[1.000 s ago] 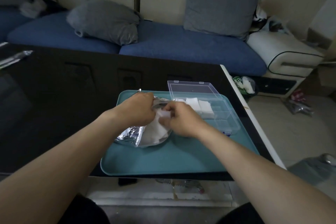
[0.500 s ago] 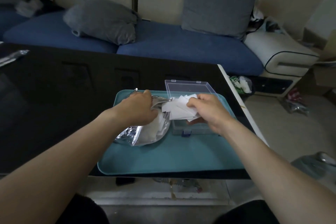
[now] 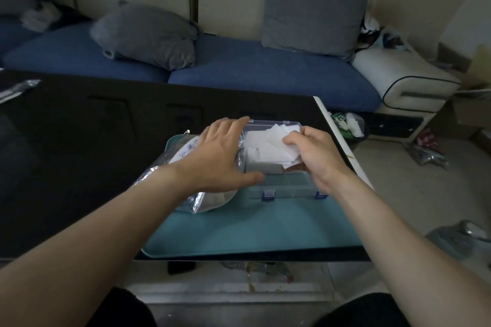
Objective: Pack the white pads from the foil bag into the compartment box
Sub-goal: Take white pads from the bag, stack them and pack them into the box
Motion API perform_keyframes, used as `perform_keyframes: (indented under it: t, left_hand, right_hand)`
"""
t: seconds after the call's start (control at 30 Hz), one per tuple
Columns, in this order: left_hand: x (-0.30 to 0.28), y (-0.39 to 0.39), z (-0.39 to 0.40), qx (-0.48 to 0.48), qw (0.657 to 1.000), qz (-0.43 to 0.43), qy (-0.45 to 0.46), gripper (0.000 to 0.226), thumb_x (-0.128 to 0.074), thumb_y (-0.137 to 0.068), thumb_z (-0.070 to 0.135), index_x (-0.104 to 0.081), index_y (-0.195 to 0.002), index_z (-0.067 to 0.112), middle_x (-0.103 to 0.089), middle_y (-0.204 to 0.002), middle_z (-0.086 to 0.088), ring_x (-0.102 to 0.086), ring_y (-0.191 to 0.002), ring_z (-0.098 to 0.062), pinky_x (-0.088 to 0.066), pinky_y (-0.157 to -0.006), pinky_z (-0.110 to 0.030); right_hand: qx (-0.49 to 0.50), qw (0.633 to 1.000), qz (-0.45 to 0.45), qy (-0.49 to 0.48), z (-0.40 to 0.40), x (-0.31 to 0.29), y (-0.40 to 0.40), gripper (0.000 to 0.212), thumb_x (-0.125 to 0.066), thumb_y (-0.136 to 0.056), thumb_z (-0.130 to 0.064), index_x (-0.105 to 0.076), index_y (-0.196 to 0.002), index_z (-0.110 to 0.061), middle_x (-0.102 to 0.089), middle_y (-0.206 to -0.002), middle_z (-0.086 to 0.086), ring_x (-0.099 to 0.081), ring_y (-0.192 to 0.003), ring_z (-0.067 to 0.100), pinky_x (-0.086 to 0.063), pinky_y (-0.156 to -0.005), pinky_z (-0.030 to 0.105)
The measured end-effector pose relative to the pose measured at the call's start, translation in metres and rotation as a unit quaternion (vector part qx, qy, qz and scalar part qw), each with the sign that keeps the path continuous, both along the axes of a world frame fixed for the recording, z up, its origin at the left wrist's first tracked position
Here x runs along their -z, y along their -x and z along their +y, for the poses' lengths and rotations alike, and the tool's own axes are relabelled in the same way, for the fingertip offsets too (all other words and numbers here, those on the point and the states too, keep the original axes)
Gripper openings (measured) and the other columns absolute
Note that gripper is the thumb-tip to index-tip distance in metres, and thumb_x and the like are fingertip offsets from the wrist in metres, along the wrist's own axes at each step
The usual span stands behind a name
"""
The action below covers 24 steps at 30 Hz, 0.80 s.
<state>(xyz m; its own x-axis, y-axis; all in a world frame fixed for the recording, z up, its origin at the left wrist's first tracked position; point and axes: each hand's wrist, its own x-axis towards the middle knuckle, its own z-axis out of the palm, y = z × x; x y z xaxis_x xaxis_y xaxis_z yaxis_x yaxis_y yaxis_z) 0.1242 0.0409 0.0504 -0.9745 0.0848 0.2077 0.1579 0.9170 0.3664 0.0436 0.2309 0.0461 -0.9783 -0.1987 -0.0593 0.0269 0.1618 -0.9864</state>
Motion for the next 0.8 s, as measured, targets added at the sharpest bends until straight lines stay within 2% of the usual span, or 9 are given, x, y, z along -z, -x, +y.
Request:
perform_keyframes:
  t: [0.1,0.2,0.27,0.33,0.37,0.43,0.53,0.63,0.8]
  left_hand:
    - [-0.004,-0.002,0.008,0.007,0.995,0.050,-0.088,0.109,-0.075,-0.072,0.065,-0.021,-0.155,0.018,-0.032,-0.153,0.000,-0.024,-0.142,-0.017,-0.026,-0.117,-0.034]
    - [-0.008,0.001,0.009,-0.025,0.967,0.029,-0.252,0.088,-0.074,-0.077,0.058,-0.039,-0.147,0.018,-0.051,-0.136,0.007,-0.050,-0.123,-0.008,-0.043,-0.104,-0.027]
    - [-0.013,0.002,0.008,-0.020,0.912,-0.065,-0.405,0.079,-0.074,-0.073,0.054,-0.050,-0.138,0.016,-0.063,-0.122,0.005,-0.063,-0.107,-0.007,-0.053,-0.091,-0.027]
    - [-0.014,0.000,0.008,0.030,0.837,-0.172,-0.519,0.048,-0.072,-0.085,0.030,-0.059,-0.125,0.008,-0.070,-0.108,-0.005,-0.068,-0.092,-0.015,-0.056,-0.073,-0.026]
    - [-0.013,-0.002,0.010,0.062,0.807,-0.206,-0.550,0.031,-0.066,-0.093,0.015,-0.060,-0.121,0.004,-0.070,-0.101,-0.009,-0.068,-0.086,-0.018,-0.055,-0.067,-0.026]
    - [-0.012,-0.006,0.014,0.090,0.775,-0.228,-0.583,0.024,-0.051,-0.097,-0.006,-0.058,-0.119,0.000,-0.071,-0.097,-0.013,-0.070,-0.085,-0.021,-0.056,-0.065,-0.027]
    - [-0.007,-0.003,0.014,0.070,0.776,-0.198,-0.595,0.032,-0.042,-0.094,-0.017,-0.057,-0.118,-0.002,-0.072,-0.103,-0.022,-0.071,-0.093,-0.034,-0.058,-0.071,-0.033]
    - [-0.005,-0.001,0.010,0.067,0.783,-0.183,-0.590,0.038,-0.041,-0.093,-0.019,-0.052,-0.127,-0.005,-0.066,-0.115,-0.031,-0.065,-0.105,-0.047,-0.057,-0.079,-0.040]
    - [-0.007,-0.003,0.008,0.048,0.810,-0.166,-0.561,0.034,-0.044,-0.093,-0.017,-0.056,-0.119,0.000,-0.070,-0.109,-0.022,-0.072,-0.092,-0.037,-0.060,-0.068,-0.035]
  right_hand:
    - [-0.067,0.997,0.039,0.005,0.002,0.000,-0.001,0.012,-0.067,-0.091,-0.008,-0.073,-0.099,-0.014,-0.076,-0.095,0.004,-0.070,-0.088,0.022,-0.053,-0.070,0.035]
    - [-0.151,0.987,0.045,0.022,0.005,0.001,-0.004,0.021,-0.068,-0.093,-0.014,-0.070,-0.114,-0.012,-0.075,-0.099,0.005,-0.070,-0.085,0.019,-0.054,-0.063,0.030]
    - [-0.185,0.981,0.049,0.028,0.005,0.000,-0.007,0.033,-0.071,-0.087,-0.022,-0.068,-0.117,-0.009,-0.075,-0.099,0.007,-0.071,-0.084,0.019,-0.056,-0.063,0.029]
    - [-0.182,0.981,0.055,0.035,0.002,0.000,-0.009,0.038,-0.074,-0.082,-0.026,-0.068,-0.116,-0.009,-0.077,-0.099,0.008,-0.072,-0.084,0.019,-0.058,-0.064,0.030]
    - [-0.168,0.983,0.062,0.033,0.000,0.000,-0.010,0.036,-0.075,-0.083,-0.024,-0.067,-0.114,-0.008,-0.077,-0.098,0.009,-0.073,-0.081,0.018,-0.057,-0.062,0.029]
    - [-0.132,0.988,0.078,0.013,-0.005,0.003,-0.009,0.027,-0.077,-0.085,-0.020,-0.067,-0.107,-0.009,-0.076,-0.096,0.010,-0.071,-0.072,0.015,-0.053,-0.054,0.029]
    - [-0.073,0.986,0.137,-0.052,-0.008,0.006,-0.006,0.027,-0.083,-0.082,-0.027,-0.065,-0.100,-0.019,-0.069,-0.096,0.002,-0.070,-0.075,0.017,-0.056,-0.058,0.034]
    - [-0.076,0.972,0.207,-0.082,-0.003,0.001,-0.002,0.019,-0.081,-0.084,-0.022,-0.066,-0.095,-0.022,-0.067,-0.091,-0.005,-0.062,-0.075,0.008,-0.049,-0.061,0.020]
    - [-0.141,0.953,0.232,-0.131,0.006,-0.004,0.001,0.016,-0.084,-0.081,-0.020,-0.071,-0.088,-0.026,-0.073,-0.087,-0.005,-0.066,-0.077,0.013,-0.056,-0.071,0.028]
